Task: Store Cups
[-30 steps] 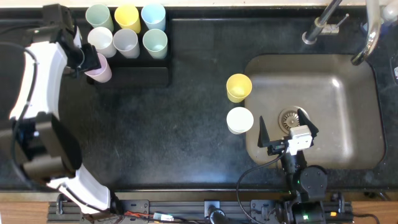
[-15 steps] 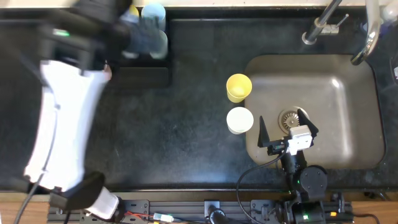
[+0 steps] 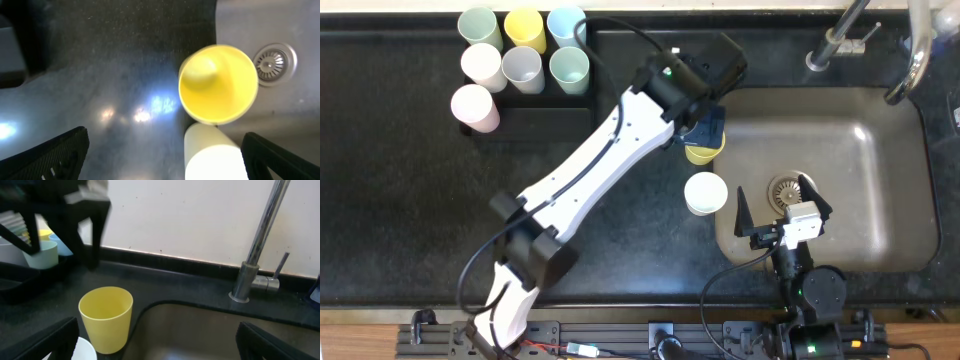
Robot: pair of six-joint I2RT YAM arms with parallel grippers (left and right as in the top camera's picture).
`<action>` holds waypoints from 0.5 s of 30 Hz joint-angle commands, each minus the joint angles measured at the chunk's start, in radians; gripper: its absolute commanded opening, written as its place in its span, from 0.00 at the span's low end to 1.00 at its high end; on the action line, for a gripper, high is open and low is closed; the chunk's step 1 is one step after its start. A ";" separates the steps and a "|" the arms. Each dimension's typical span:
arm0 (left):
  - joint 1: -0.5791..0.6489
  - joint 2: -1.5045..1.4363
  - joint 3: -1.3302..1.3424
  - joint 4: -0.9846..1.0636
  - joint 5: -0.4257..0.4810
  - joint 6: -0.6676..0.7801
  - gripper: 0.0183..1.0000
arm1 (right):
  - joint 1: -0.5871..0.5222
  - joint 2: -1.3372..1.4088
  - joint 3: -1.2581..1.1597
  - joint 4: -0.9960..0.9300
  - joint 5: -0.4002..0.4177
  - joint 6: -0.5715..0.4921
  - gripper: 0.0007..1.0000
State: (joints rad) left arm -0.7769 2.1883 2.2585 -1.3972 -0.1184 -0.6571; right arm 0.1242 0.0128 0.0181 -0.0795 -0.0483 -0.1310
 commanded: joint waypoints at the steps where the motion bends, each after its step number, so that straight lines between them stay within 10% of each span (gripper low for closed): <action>1: 0.005 0.050 0.005 0.027 0.026 -0.024 1.00 | 0.000 -0.008 -0.013 0.005 -0.006 0.003 1.00; 15: 0.000 0.126 0.000 0.032 0.051 -0.025 0.98 | 0.000 -0.008 -0.013 0.005 -0.006 0.003 1.00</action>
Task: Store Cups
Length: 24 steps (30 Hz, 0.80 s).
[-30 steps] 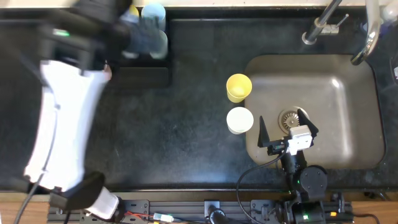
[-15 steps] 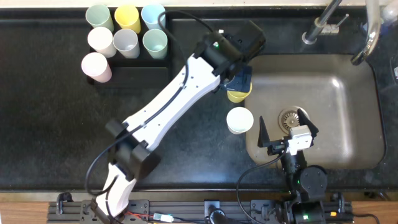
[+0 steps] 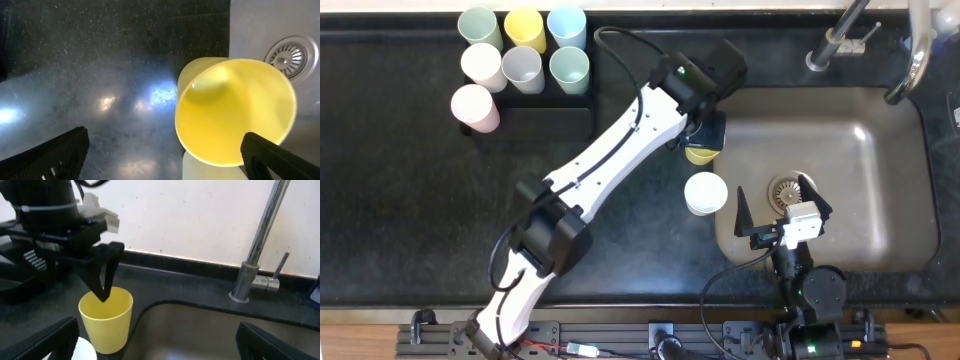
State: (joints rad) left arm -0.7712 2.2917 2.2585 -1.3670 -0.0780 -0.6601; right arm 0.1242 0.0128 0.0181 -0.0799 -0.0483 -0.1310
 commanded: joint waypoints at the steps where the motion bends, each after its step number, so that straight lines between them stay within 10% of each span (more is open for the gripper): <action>1: -0.006 0.026 0.000 0.002 0.011 -0.022 0.97 | 0.000 -0.008 -0.013 0.006 -0.006 0.003 1.00; 10: -0.006 0.081 -0.002 0.036 0.023 -0.022 0.78 | 0.000 -0.008 -0.013 0.005 -0.006 0.003 0.99; 19: -0.006 0.085 0.000 0.054 0.029 -0.017 0.02 | 0.000 -0.008 -0.013 0.006 -0.006 0.003 1.00; 24: 0.011 0.031 0.000 0.061 0.008 0.032 0.02 | 0.000 -0.008 -0.013 0.005 -0.006 0.003 1.00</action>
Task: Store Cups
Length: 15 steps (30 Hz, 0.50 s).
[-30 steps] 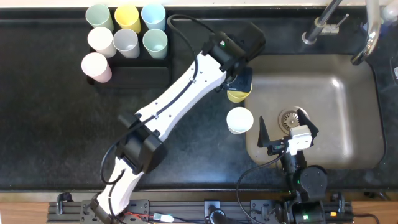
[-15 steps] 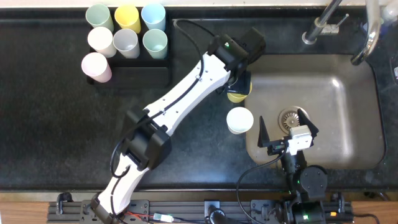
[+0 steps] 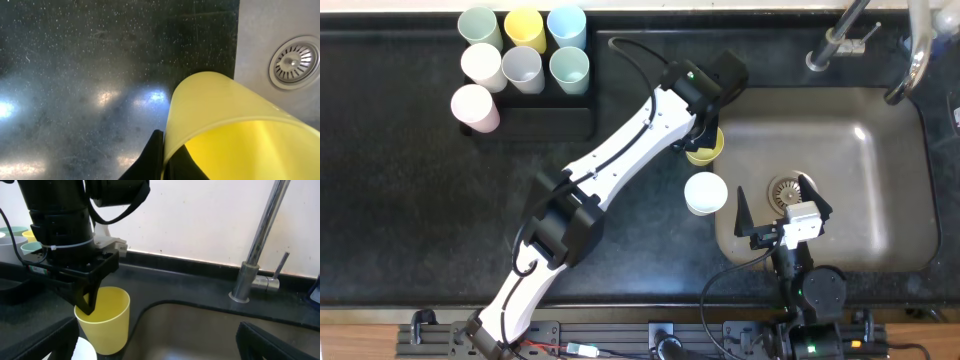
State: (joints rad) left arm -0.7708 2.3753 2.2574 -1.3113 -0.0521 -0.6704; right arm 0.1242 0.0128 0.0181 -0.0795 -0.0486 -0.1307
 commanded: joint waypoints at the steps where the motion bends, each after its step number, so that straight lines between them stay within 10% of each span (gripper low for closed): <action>1: 0.020 -0.075 0.001 0.005 -0.032 0.041 0.02 | 0.000 -0.008 -0.013 0.005 -0.006 0.003 1.00; 15: 0.462 -0.552 -0.174 -0.116 -0.209 -0.597 0.02 | 0.000 -0.008 -0.013 0.005 -0.006 0.003 1.00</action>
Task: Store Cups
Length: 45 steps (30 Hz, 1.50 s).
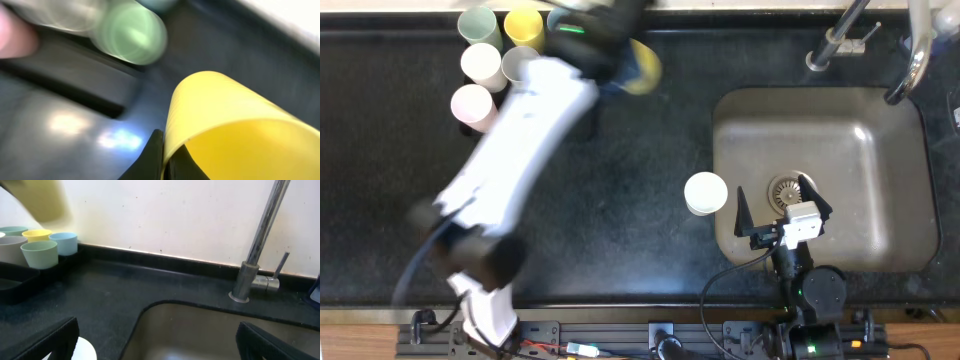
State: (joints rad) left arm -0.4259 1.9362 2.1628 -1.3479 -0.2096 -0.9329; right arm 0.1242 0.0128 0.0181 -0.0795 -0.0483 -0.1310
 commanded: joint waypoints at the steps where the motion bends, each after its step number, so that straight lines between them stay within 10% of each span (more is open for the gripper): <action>1: 0.150 -0.132 -0.100 -0.109 -0.046 -0.402 0.02 | 0.000 -0.008 -0.013 0.005 -0.006 0.003 1.00; 10: 0.335 -0.174 -0.323 -0.105 0.076 -0.511 0.02 | 0.000 -0.008 -0.013 0.005 -0.006 0.003 1.00; 45: 0.355 0.079 -0.423 0.086 0.116 -0.557 0.02 | 0.000 -0.008 -0.013 0.005 -0.006 0.003 0.99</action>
State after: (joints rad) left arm -0.0822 1.9949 1.7527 -1.2629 -0.0963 -1.4681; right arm 0.1242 0.0128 0.0181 -0.0795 -0.0483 -0.1314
